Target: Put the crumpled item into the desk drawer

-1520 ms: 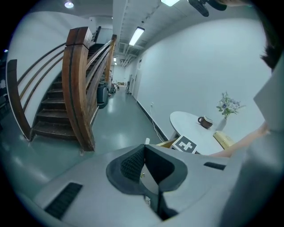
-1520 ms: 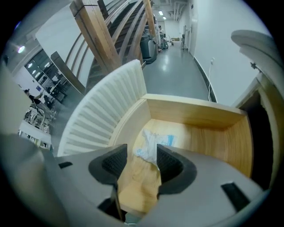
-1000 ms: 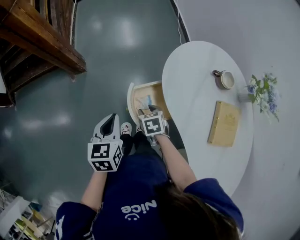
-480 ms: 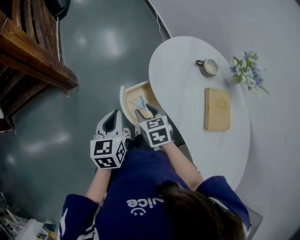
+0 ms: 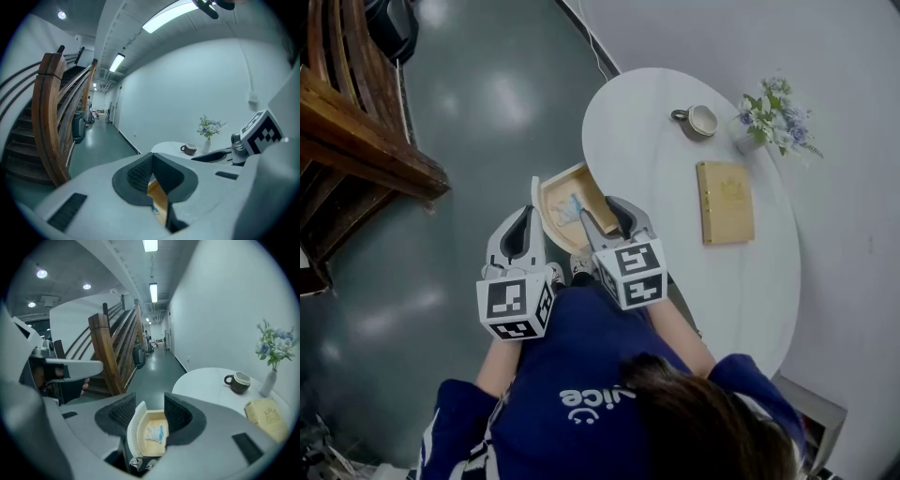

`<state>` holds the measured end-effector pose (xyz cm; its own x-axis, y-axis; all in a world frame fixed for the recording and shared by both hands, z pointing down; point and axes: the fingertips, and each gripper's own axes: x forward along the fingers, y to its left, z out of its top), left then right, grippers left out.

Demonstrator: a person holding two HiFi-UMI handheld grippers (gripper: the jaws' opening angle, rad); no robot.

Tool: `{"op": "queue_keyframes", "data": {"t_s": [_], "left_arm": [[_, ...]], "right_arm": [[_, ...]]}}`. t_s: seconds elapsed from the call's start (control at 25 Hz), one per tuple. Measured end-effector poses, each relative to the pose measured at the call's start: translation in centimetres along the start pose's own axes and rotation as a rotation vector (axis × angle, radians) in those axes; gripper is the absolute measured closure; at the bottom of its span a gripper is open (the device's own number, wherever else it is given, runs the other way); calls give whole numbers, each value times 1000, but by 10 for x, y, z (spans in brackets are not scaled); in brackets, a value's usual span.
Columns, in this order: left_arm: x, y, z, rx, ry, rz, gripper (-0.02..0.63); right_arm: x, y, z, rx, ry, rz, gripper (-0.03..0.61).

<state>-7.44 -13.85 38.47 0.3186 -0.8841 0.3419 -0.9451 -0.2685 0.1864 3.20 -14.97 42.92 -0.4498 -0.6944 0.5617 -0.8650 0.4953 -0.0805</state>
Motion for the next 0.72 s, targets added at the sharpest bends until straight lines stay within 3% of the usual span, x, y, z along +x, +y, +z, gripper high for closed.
{"op": "queue_keyframes", "data": {"t_s": [0.4,0.64,0.72], "left_arm": [[-9,-12,34,33,-51,-37,611],[-14,-17,45,50,-89,-60,611],[-15,-19,48,57,-96,-66,610]], "right_arm": [[-44,6,67,-18,-229,-31,400],[-63,5,88,-28,-316,-89,537],[-66,4,91,-25,-331,-99,547]]}}
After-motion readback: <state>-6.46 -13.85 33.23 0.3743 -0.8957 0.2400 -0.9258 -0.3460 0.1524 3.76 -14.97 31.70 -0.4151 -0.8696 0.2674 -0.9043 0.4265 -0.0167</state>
